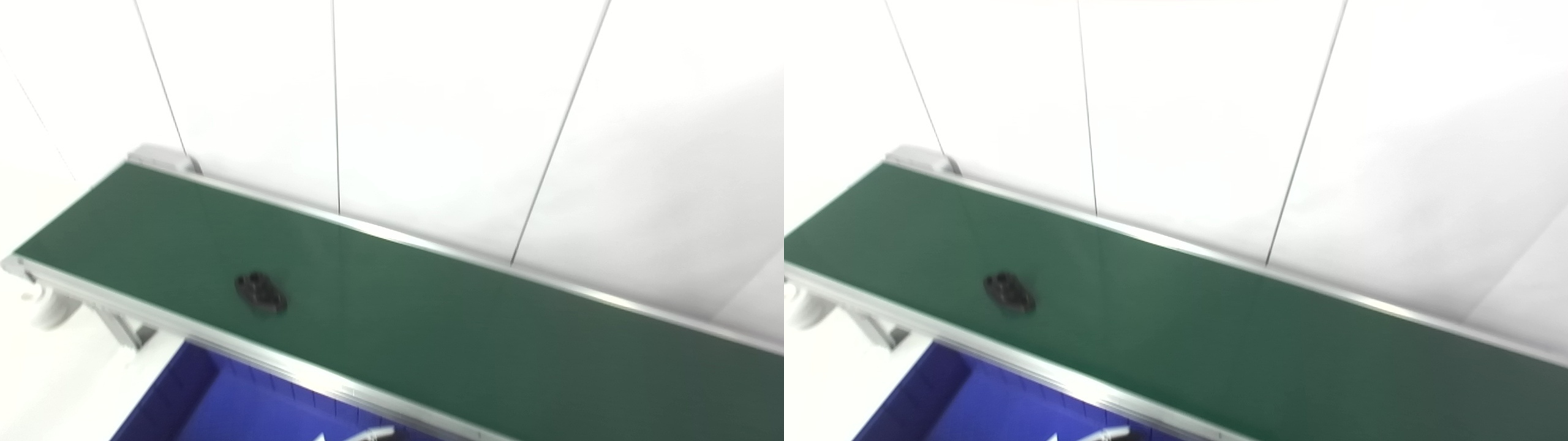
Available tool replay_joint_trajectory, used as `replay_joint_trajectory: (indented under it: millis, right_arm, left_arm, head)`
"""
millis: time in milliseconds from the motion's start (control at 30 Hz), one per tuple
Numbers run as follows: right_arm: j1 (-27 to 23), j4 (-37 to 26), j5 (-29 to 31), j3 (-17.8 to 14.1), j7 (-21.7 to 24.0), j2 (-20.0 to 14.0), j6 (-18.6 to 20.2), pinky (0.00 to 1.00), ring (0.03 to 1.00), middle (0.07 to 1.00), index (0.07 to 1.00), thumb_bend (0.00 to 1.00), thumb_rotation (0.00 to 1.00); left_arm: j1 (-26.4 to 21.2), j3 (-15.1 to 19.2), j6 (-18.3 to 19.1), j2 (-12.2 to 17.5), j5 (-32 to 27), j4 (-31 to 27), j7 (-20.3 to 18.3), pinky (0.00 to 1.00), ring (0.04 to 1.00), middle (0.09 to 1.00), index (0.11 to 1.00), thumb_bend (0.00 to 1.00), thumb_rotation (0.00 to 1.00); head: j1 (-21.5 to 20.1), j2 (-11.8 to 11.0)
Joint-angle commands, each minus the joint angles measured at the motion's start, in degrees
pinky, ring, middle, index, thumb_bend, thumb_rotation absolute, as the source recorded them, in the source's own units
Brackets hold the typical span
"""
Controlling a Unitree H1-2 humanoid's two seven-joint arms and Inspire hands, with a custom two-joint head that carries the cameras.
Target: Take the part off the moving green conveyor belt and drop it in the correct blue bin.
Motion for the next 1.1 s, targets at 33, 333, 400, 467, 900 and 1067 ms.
replay_joint_trajectory:
  millis: [33, 333, 400, 467, 900, 1067]
  right_arm:
    - [-0.83, -0.46, 0.35, 1.06, -3.08, -0.85, -3.08, 0.75, 0.825, 0.868, 0.928, 0.90, 0.42]
    - [-1.21, -0.18, -0.87, 2.21, -5.08, -1.86, -3.08, 0.73, 0.807, 0.856, 0.926, 0.90, 0.44]
    - [-1.02, -0.59, -1.02, 2.10, -4.79, -1.86, -3.05, 0.73, 0.809, 0.856, 0.925, 0.90, 0.45]
    - [-0.75, -1.20, -0.60, 1.94, -3.83, -1.79, -2.94, 0.74, 0.819, 0.862, 0.928, 0.89, 0.45]
    - [-0.99, -1.48, 0.27, 1.79, -2.80, -0.05, -2.40, 0.75, 0.835, 0.879, 0.935, 0.91, 0.45]
    - [-1.14, -2.58, -0.76, 1.90, -2.03, 0.93, -1.96, 0.71, 0.817, 0.876, 0.922, 0.89, 0.46]
  left_arm:
    - [-1.32, -1.35, -1.76, 0.88, 0.49, -0.08, 3.44, 0.77, 0.832, 0.855, 0.837, 0.83, 0.35]
    - [-2.09, -3.61, -1.76, 1.98, 0.77, 0.16, 6.67, 0.76, 0.828, 0.849, 0.824, 0.84, 0.37]
    - [-2.23, -4.07, -1.76, 2.28, 0.92, 0.01, 7.23, 0.76, 0.825, 0.848, 0.825, 0.84, 0.38]
    - [-2.39, -4.54, -1.76, 2.65, 1.17, -0.10, 7.85, 0.75, 0.823, 0.848, 0.825, 0.83, 0.38]
    - [-3.09, -5.41, -1.76, 4.97, -1.52, -1.01, 7.83, 0.76, 0.839, 0.868, 0.843, 0.83, 0.35]
    - [-3.13, -4.42, -1.76, 5.78, -2.79, -1.57, 6.40, 0.77, 0.850, 0.884, 0.860, 0.83, 0.34]
  head:
    - [0.03, -0.07]
    - [-1.29, 0.31]
    - [-1.69, 0.73]
    - [-2.11, 0.95]
    - [-12.23, 4.07]
    - [-18.47, 6.15]
